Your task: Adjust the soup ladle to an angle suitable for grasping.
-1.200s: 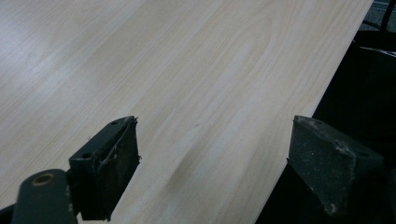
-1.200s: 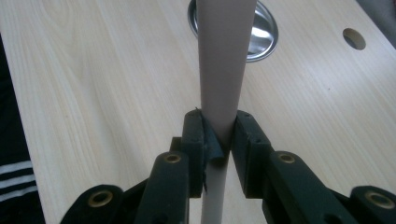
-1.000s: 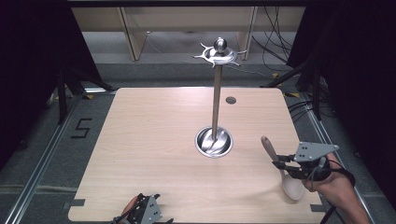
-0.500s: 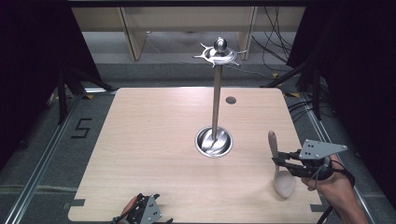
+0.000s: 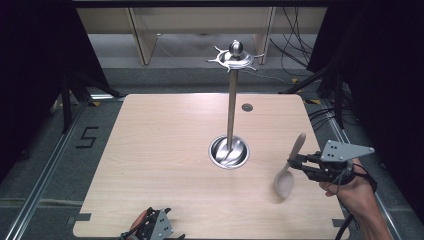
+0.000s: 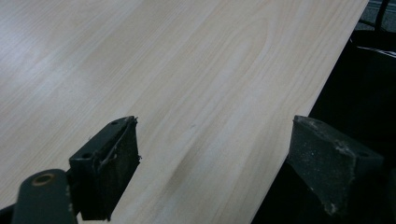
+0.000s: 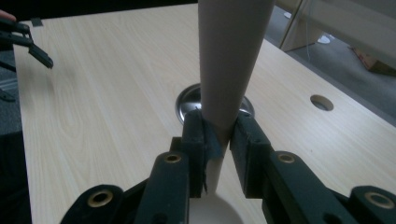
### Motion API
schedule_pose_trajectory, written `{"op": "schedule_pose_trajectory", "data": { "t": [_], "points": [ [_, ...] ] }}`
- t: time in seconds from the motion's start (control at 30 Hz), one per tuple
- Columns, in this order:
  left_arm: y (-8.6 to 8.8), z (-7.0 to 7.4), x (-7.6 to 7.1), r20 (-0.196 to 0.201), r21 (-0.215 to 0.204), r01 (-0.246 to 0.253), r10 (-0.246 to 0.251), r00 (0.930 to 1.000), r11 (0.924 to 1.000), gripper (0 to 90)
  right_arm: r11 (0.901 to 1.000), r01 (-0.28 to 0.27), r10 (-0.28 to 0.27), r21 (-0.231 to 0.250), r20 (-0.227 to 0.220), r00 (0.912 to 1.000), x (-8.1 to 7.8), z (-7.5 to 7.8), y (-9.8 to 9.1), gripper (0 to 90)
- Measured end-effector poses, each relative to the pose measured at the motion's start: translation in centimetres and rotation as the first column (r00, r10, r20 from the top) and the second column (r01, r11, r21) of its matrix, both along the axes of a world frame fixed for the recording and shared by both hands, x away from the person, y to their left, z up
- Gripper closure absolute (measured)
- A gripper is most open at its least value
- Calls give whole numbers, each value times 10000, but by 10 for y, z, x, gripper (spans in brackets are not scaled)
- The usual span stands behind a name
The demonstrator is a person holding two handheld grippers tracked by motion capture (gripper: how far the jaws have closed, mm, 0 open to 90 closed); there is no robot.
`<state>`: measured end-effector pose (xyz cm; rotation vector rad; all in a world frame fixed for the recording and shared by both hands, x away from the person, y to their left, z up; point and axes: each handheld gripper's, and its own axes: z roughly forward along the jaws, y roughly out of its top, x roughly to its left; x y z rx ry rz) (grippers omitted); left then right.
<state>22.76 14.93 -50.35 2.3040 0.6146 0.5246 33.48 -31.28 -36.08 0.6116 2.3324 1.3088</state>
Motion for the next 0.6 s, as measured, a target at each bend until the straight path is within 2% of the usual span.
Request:
{"op": "schedule_pose_trajectory", "data": {
  "t": [0.1,0.13,0.17,0.2,0.27,0.3,0.33,0.4,0.43,0.47,0.6],
  "points": [
    [0,0,0,-8,-29,14,-14,10000,10000,155,10000,17,-17,67,-36,10000,2,4,3,765],
    [0,0,0,-20,-106,-6,5,10000,9999,155,9996,-4,1,290,122,9999,6,8,9,765],
    [0,0,0,-52,-106,48,-48,10000,9999,155,9996,-57,56,270,19,10000,8,11,10,765],
    [-1,0,-1,-125,-287,46,-49,9999,9996,155,9994,-44,42,332,64,10000,10,13,12,765],
    [-1,0,0,-130,-273,61,-65,9999,9996,155,9997,-131,131,228,-12,9999,14,19,16,765],
    [0,0,0,-52,-91,63,-64,10000,9999,155,9995,-29,30,330,-12,10000,15,20,18,765],
    [-1,-1,0,-11,-173,46,-46,10000,9998,155,9993,12,-11,380,-41,10000,17,23,20,765],
    [0,0,0,55,-109,45,-44,10000,9999,155,9991,-52,49,427,65,10000,20,29,25,765],
    [0,1,0,102,62,28,-29,9999,10000,156,9994,-188,183,275,175,9997,23,34,26,765],
    [0,1,0,102,11,-1,1,9999,10000,155,9992,-132,124,384,220,9997,25,37,30,765],
    [0,1,-1,48,-78,21,-20,10000,10000,155,9995,-114,104,285,341,9994,33,51,39,765]
  ]
}}
